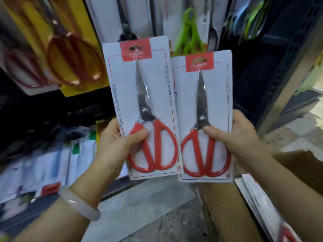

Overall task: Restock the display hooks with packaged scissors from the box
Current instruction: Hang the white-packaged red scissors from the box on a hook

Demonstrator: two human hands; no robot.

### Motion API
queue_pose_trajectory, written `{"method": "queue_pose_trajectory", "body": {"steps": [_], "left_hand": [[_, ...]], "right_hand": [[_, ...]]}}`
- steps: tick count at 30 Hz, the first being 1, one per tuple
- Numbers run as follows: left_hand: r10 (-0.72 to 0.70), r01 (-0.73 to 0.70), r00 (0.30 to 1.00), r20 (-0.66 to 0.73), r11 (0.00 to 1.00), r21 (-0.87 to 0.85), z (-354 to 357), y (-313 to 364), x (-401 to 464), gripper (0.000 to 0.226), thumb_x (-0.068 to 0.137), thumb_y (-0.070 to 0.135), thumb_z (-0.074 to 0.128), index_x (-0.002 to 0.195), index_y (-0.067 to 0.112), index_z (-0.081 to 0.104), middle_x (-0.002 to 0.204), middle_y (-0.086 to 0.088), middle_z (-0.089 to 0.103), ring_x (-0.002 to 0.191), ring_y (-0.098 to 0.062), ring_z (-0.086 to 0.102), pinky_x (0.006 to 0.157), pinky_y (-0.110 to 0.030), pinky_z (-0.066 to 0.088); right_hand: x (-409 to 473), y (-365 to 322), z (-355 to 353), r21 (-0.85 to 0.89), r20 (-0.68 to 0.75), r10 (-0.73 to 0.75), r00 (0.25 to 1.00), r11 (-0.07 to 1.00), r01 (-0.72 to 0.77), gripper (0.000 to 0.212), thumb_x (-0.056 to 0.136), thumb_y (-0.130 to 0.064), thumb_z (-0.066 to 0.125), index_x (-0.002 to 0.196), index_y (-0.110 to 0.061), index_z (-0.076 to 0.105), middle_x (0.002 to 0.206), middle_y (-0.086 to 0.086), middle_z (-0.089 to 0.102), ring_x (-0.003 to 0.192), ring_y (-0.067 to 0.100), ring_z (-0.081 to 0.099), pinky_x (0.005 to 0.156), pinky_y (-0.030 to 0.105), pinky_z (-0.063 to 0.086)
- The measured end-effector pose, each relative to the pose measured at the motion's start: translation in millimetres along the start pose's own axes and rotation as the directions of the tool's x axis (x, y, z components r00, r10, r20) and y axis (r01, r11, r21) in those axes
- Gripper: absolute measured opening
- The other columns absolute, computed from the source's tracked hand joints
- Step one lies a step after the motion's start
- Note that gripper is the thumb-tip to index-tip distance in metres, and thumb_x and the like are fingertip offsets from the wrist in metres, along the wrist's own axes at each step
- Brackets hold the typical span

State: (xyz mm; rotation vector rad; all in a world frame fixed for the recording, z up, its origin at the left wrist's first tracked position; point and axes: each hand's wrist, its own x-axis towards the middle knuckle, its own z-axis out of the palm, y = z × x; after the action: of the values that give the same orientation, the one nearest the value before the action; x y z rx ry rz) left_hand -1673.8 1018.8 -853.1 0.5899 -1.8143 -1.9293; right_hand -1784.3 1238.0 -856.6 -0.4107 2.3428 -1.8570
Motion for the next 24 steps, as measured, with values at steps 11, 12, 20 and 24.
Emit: {"method": "queue_pose_trajectory", "body": {"steps": [11,12,20,24], "left_hand": [[0.158,-0.156,0.935,-0.318,0.987,0.032,-184,54,-29,0.047,0.060,-0.006,0.079,0.101,0.013,0.064,0.093,-0.014,0.075,0.090,-0.035,0.070,0.081,-0.046,0.055],[0.172,-0.170,0.926,-0.336,0.985,0.035,-197,58,-32,0.049,0.058,-0.005,0.079,0.101,0.013,0.065,0.092,-0.013,0.075,0.089,-0.034,0.070,0.080,-0.045,0.055],[0.238,-0.272,0.877,-0.418,0.962,-0.023,-257,78,-46,0.053,0.048,0.003,0.073,0.100,0.005,0.064,0.081,-0.011,0.075,0.073,-0.021,0.069,0.067,-0.030,0.058],[0.245,-0.287,0.879,-0.410,0.957,-0.043,-260,83,-47,0.046,0.059,-0.011,0.078,0.099,0.007,0.065,0.084,-0.014,0.075,0.078,-0.028,0.070,0.076,-0.040,0.057]], "right_hand": [[-23,-57,169,0.143,0.239,-0.109,0.965,0.987,0.076,0.039,0.070,-0.011,0.079,0.095,-0.028,0.054,0.090,-0.008,0.069,0.078,0.003,0.067,0.065,0.021,0.052],[-25,-65,181,0.146,0.242,-0.135,0.961,0.984,0.101,0.039,0.070,-0.009,0.079,0.091,-0.028,0.053,0.089,-0.010,0.067,0.077,-0.001,0.064,0.060,0.017,0.048],[-21,-137,252,0.197,0.240,-0.341,0.909,0.934,0.298,0.047,0.065,-0.005,0.082,0.093,-0.029,0.053,0.094,-0.013,0.065,0.085,-0.002,0.061,0.064,0.014,0.045],[-16,-165,273,0.263,0.235,-0.439,0.867,0.888,0.378,0.045,0.067,0.001,0.079,0.089,-0.025,0.051,0.090,-0.007,0.065,0.072,-0.008,0.064,0.060,0.007,0.047]]}}
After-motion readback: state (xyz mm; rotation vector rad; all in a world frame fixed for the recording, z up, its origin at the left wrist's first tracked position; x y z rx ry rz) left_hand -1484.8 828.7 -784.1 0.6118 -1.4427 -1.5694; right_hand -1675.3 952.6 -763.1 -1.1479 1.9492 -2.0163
